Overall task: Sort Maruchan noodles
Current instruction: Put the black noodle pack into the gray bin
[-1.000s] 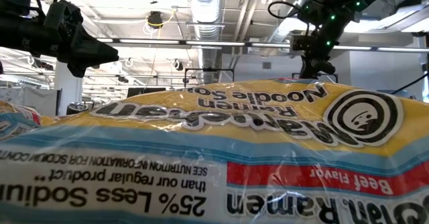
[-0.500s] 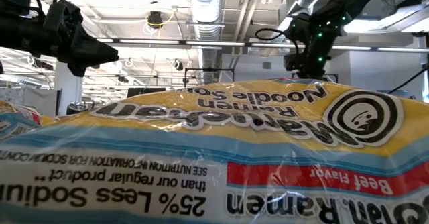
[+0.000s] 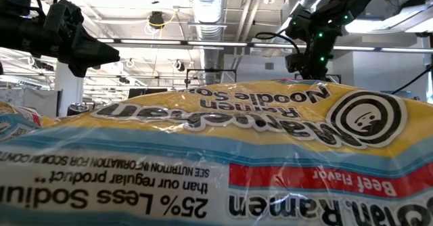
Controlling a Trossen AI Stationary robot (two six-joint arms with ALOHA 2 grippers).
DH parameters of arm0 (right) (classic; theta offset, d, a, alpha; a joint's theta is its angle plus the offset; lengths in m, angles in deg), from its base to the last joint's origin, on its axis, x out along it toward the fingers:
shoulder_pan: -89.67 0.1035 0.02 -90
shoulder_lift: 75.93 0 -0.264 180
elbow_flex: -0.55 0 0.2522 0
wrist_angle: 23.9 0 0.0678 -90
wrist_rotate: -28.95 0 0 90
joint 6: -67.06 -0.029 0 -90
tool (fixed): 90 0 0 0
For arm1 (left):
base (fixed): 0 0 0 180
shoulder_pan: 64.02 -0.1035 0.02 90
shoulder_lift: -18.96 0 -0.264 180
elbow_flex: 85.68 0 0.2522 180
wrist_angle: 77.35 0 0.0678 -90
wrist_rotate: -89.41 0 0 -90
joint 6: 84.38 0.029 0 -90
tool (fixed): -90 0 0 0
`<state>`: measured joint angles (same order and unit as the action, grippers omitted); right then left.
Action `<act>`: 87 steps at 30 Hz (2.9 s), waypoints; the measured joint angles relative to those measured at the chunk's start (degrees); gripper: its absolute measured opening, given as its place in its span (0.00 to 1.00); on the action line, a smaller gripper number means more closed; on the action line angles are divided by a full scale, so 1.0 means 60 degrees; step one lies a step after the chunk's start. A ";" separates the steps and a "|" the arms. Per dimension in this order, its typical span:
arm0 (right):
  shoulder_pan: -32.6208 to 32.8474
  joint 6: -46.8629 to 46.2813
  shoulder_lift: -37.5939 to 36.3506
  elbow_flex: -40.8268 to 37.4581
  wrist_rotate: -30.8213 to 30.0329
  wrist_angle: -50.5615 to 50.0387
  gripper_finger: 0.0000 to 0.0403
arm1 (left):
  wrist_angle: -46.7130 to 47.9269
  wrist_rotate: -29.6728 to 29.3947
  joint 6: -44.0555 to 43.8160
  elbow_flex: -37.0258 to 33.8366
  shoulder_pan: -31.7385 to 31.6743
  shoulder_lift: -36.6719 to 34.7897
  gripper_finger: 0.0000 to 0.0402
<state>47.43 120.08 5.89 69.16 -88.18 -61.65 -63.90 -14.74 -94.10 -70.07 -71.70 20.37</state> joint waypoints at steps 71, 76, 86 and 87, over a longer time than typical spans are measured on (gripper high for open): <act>-0.0590 -0.9293 0.0004 0.0881 0.4313 -0.3917 0.26 | 0.0000 0.0000 -0.0072 0.0000 0.0000 0.0000 0.23; -0.0532 -0.9407 0.0007 0.0753 0.4024 -0.3563 0.26 | 0.0000 0.0003 -0.0072 0.0000 -0.0004 0.0000 0.23; -0.0532 -0.9694 0.0007 0.0036 0.3933 -0.2766 0.26 | 0.0000 0.0000 -0.0069 0.0000 -0.0003 -0.0003 0.23; -0.0532 -0.9694 0.0007 0.0013 0.3811 -0.2625 0.26 | 0.0000 0.0003 -0.0069 0.0000 -0.0004 -0.0004 0.23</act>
<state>44.24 61.91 5.93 69.24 -65.32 -77.40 -63.90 -14.72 -94.51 -70.07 -71.72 20.35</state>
